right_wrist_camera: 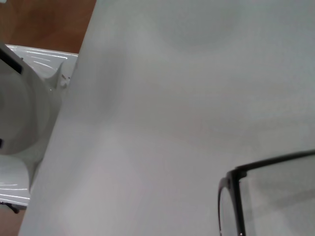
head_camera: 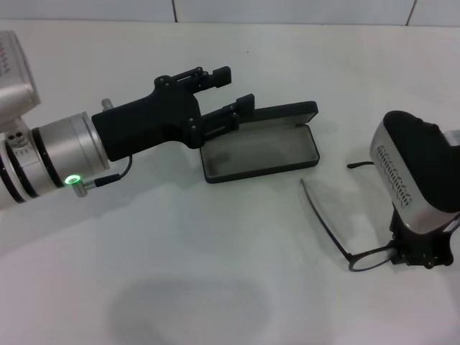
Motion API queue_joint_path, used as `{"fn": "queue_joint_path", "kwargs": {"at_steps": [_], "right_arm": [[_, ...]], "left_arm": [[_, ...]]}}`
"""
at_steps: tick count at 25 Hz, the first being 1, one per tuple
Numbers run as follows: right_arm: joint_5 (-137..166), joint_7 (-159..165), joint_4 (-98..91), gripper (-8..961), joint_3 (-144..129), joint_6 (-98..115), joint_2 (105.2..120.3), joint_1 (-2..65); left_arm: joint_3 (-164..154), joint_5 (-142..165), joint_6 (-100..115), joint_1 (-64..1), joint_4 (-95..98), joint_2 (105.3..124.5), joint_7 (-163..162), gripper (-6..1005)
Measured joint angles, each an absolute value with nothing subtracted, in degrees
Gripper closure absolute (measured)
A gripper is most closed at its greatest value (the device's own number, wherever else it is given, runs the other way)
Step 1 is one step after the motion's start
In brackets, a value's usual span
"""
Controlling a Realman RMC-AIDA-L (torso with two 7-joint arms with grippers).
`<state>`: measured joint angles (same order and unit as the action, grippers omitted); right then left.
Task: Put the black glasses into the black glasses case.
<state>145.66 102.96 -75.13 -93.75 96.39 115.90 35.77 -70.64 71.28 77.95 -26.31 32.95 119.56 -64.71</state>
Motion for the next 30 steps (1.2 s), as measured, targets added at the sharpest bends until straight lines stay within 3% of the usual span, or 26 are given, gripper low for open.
{"fn": "queue_joint_path", "kwargs": {"at_steps": [5,13,20,30], "right_arm": [[145.3,102.9,-77.3,854,-90.4,99.1,115.74,34.6],[140.4,97.6,-82.1,854,-84.0,103.1,115.77,31.4],[126.5,84.8,-84.7,854,-73.6,103.8,115.98,24.7],[105.9,66.4,-70.4,854,-64.9,93.1,116.08,20.0]], "left_arm": [[-70.6,71.3,82.7,-26.1,33.5,119.28,-65.3,368],[-70.5,71.4,93.2,-26.4,34.2,116.77,-64.7,366],[-70.7,71.8,99.1,-27.1,33.8,114.92,-66.2,366],[-70.7,72.2,101.6,-31.2,33.3,114.62,-68.5,365]]}}
